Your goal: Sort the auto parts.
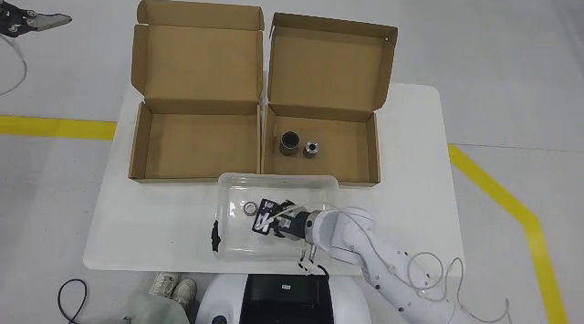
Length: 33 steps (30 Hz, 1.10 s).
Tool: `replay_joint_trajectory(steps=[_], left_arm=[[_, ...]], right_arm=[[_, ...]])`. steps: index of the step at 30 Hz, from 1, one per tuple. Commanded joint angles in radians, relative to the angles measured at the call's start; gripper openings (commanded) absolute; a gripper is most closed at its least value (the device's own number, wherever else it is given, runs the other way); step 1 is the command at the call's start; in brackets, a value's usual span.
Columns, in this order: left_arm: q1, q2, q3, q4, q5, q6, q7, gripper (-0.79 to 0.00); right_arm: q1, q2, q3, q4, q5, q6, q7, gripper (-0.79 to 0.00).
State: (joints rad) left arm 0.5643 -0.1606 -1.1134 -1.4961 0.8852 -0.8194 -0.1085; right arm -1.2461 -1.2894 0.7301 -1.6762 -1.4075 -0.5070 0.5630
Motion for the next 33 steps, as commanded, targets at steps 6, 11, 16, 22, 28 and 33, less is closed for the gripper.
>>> replay_joint_trajectory(steps=[6, 11, 16, 22, 28, 33], left_arm=[[0.0, 0.0, 0.0, 0.0, 0.0, 0.0, 0.0, 0.0], [0.0, 0.0, 0.0, 0.0, 0.0, 0.0, 0.0, 0.0], [0.0, 0.0, 0.0, 0.0, 0.0, 0.0, 0.0, 0.0], [0.0, 0.0, 0.0, 0.0, 0.0, 0.0, 0.0, 0.0], [0.0, 0.0, 0.0, 0.0, 0.0, 0.0, 0.0, 0.0], [0.0, 0.0, 0.0, 0.0, 0.0, 0.0, 0.0, 0.0]], right_arm=[[0.02, -0.004, -0.036, -0.005, -0.062, -0.024, 0.022, -0.286], [0.031, -0.011, -0.054, 0.032, -0.069, -0.007, 0.005, -0.382], [0.044, -0.021, -0.073, 0.067, -0.075, 0.009, 0.001, -0.425], [0.053, -0.027, -0.083, 0.083, -0.084, 0.026, -0.003, -0.425], [0.064, -0.035, -0.097, 0.098, -0.102, 0.039, -0.011, -0.403], [0.076, -0.044, -0.108, 0.12, -0.106, 0.046, -0.021, -0.397]])
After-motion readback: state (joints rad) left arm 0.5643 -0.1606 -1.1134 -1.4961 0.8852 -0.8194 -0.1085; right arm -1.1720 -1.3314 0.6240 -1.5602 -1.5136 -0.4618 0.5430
